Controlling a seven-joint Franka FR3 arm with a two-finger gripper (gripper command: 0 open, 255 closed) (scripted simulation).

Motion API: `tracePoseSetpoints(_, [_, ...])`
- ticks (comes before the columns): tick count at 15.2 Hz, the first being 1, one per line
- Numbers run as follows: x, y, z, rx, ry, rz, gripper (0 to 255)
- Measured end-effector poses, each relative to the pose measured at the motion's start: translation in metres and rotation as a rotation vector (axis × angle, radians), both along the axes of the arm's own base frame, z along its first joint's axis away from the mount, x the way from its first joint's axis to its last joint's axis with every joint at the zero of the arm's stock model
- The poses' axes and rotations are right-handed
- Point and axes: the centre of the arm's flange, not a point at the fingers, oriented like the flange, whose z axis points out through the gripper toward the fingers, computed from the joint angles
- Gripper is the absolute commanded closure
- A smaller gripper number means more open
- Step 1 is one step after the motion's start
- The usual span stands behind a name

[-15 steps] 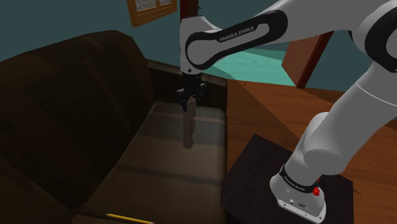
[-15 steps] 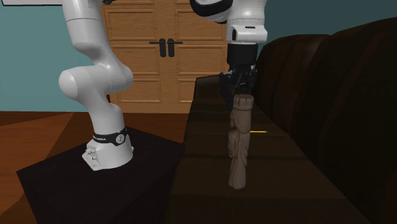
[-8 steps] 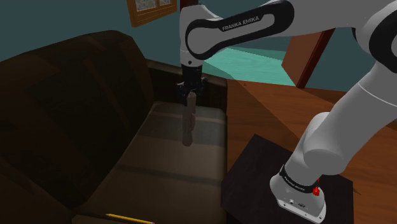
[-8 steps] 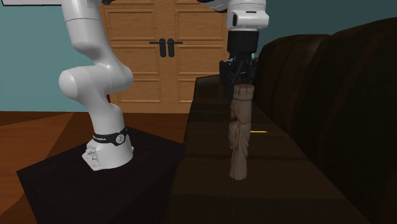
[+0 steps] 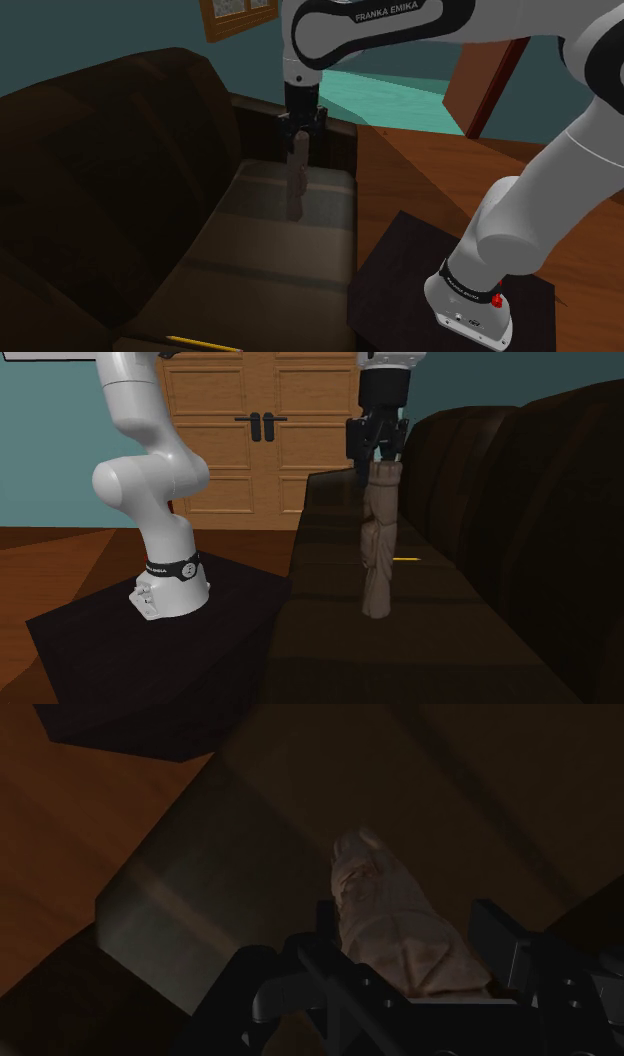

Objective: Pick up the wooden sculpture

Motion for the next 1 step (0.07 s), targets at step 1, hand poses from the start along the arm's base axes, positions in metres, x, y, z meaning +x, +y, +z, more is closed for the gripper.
tracePoseSetpoints(1, [-0.0004,0.0011,0.0041,0.0,0.0,0.0,255])
